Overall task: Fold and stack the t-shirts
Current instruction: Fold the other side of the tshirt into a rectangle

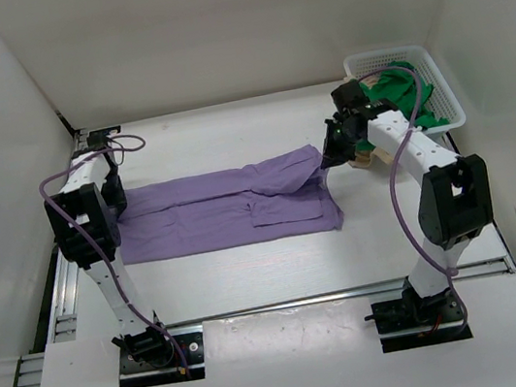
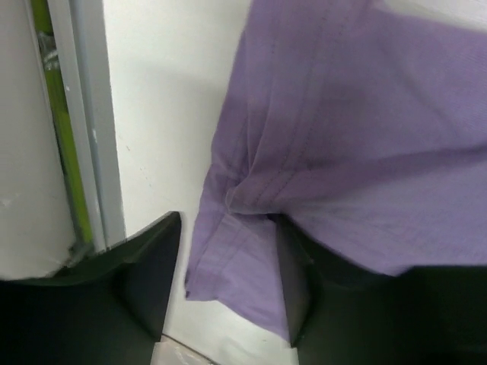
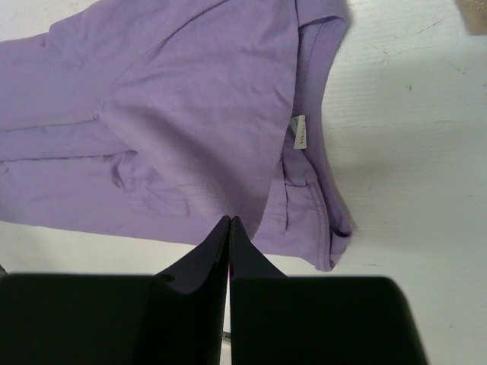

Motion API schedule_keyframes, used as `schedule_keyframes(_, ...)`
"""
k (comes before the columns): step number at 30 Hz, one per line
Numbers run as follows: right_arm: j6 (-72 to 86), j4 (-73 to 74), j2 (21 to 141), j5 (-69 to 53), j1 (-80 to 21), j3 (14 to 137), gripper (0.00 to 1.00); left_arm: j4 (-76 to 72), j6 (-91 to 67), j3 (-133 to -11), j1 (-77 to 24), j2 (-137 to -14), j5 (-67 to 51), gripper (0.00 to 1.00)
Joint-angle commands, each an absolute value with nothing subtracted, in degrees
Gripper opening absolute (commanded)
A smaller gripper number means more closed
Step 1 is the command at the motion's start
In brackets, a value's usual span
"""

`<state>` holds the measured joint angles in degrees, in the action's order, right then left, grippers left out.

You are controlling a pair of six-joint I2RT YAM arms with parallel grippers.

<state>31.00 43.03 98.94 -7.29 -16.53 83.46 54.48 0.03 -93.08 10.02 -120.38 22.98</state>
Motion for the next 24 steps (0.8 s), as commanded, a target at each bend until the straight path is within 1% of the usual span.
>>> schedule_keyframes(1, 30.15, 41.92, 100.10, -8.70, -16.61, 85.07, 0.00, 53.88, 0.00, -93.08, 10.02, -118.65, 26.36, 0.66)
schedule_keyframes(4, 30.15, 41.40, 101.95, -9.32, -16.61, 87.88, 0.00, 52.04, 0.00, -93.78, 10.02, -116.64, 27.69, 0.79)
schedule_keyframes(6, 30.15, 41.40, 105.54, -9.84, -16.61, 93.06, 0.00, 46.80, 0.00, -94.66, 9.24, -112.43, 28.21, 0.91)
schedule_keyframes(7, 30.15, 41.40, 108.69, -9.23, -16.61, 95.16, 0.00, 45.02, 0.00, -95.53, 8.36, -111.02, 28.21, 0.93)
schedule_keyframes(8, 30.15, 41.92, 110.55, -9.23, -16.61, 99.88, 0.00, 44.04, 0.00, -96.23, 5.74, -109.18, 26.91, 0.93)
schedule_keyframes(10, 31.54, 42.45, 116.07, -9.23, -16.09, 105.00, 0.00, 44.03, 0.00, -100.01, 2.13, -109.16, 24.71, 0.93)
schedule_keyframes(11, 32.16, 42.45, 117.84, -9.23, -15.56, 107.29, 0.00, 44.03, 0.00, -101.32, -0.07, -109.16, 22.96, 0.89)
schedule_keyframes(12, 32.78, 42.45, 119.51, -9.23, -15.56, 111.14, 0.00, 44.03, 0.00, -102.82, -5.13, -109.68, 22.94, 0.87)
schedule_keyframes(13, 33.48, 42.45, 122.66, -8.71, -14.86, 112.75, 0.00, 44.03, 0.00, -102.83, -7.97, -110.30, 22.33, 0.78)
schedule_keyframes(14, 34.79, 42.45, 124.17, -8.70, -14.33, 114.24, 0.00, 44.03, 0.00, -103.62, -10.87, -110.91, 21.63, 0.74)
schedule_keyframes(15, 35.50, 42.45, 125.49, -8.70, -14.33, 116.52, 0.00, 44.03, 0.00, -103.62, -16.55, -111.79, 20.84, 0.69)
schedule_keyframes(16, 36.03, 42.45, 127.86, -8.70, -14.33, 117.41, 0.00, 44.03, 0.00, -103.62, -19.31, -111.80, 19.52, 0.65)
schedule_keyframes(17, 36.82, 42.45, 128.84, -8.70, -14.33, 118.20, 0.00, 44.03, 0.00, -103.62, -22.03, -112.75, 16.81, 0.60)
schedule_keyframes(19, 38.22, 41.40, 130.86, -8.70, -14.33, 118.92, 0.00, 44.03, 0.00, -106.50, -28.70, -115.13, 13.55, 0.58)
schedule_keyframes(22, 42.44, 38.85, 132.27, -8.70, -13.19, 118.31, 0.00, 44.03, 0.00, -112.56, -34.69, -120.47, 8.62, 0.58)
schedule_keyframes(24, 45.33, 37.01, 132.88, -9.40, -12.05, 117.77, 0.00, 44.03, 0.00, -115.56, -36.47, -123.21, 4.51, 0.57)
